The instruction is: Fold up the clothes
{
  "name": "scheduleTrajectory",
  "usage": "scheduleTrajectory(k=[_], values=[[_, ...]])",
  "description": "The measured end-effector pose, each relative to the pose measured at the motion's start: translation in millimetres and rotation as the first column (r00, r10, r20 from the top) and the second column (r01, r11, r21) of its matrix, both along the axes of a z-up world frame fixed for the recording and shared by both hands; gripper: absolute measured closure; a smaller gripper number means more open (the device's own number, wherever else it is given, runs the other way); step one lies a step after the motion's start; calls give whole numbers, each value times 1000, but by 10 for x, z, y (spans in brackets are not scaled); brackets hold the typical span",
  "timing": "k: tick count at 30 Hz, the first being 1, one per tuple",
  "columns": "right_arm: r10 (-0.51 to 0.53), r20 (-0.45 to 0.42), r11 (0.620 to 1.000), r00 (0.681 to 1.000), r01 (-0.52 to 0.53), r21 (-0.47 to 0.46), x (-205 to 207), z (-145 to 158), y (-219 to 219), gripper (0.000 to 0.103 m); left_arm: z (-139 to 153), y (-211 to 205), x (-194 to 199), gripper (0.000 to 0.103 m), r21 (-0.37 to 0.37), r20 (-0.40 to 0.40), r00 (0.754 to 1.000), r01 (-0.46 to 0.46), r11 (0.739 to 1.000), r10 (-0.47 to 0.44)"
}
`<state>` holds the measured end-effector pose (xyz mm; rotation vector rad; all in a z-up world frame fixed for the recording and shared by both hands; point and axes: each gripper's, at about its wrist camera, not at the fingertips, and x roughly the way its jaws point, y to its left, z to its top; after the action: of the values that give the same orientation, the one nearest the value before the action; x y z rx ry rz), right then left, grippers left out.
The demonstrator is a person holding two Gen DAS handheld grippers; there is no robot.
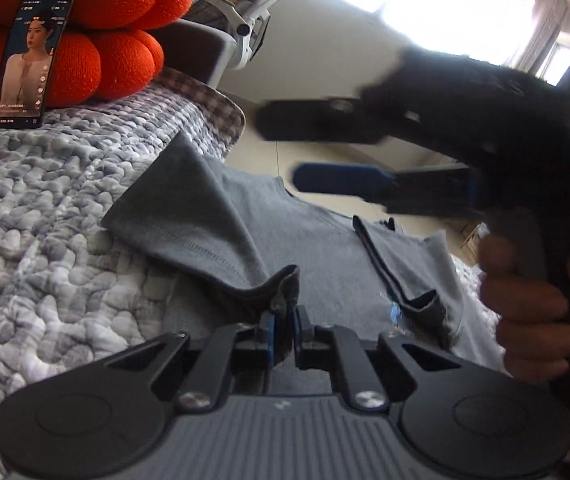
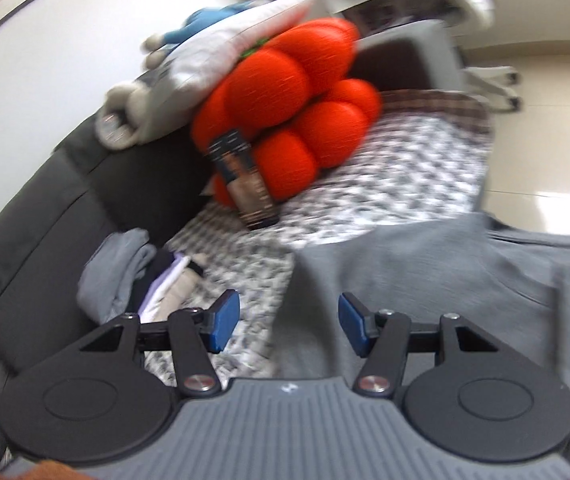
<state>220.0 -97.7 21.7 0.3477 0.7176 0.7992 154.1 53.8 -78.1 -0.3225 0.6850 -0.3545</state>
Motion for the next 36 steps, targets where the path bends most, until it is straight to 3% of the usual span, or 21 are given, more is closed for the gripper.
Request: scheduleTrajectory(k=[4, 9, 12, 19, 26, 28, 31, 34, 36], values=[[106, 17, 994, 994, -106, 22, 61, -152, 107, 47, 61, 15, -23, 93, 17, -28, 999, 29, 999, -29], [126, 19, 992, 992, -126, -15, 87, -344, 93, 47, 180, -40, -196, 91, 170, -73, 988, 150, 974, -139], [120, 47, 989, 992, -115, -95, 59, -346, 126, 47, 258, -5, -345, 91, 216, -90, 983, 178, 960, -162], [132, 192, 946, 972, -66, -318, -153, -415, 356, 45, 413, 246, -440, 82, 161, -43, 993, 112, 981, -107], [213, 385, 861, 898, 14, -508, -381, -514, 614, 47, 340, 323, -360, 77, 230, -70, 997, 50, 972, -35], [201, 405, 860, 892, 37, -509, -371, -519, 610, 60, 343, 340, -378, 75, 231, -69, 997, 48, 972, -33], [153, 392, 885, 907, 51, -463, -305, -485, 516, 73, 345, 347, -395, 72, 228, -70, 997, 52, 972, -37], [78, 358, 917, 931, 75, -393, -217, -443, 378, 85, 326, 331, -387, 70, 239, -77, 996, 60, 969, -43], [13, 312, 937, 950, 97, -335, -136, -422, 246, 86, 314, 317, -380, 69, 241, -83, 995, 66, 968, -48]])
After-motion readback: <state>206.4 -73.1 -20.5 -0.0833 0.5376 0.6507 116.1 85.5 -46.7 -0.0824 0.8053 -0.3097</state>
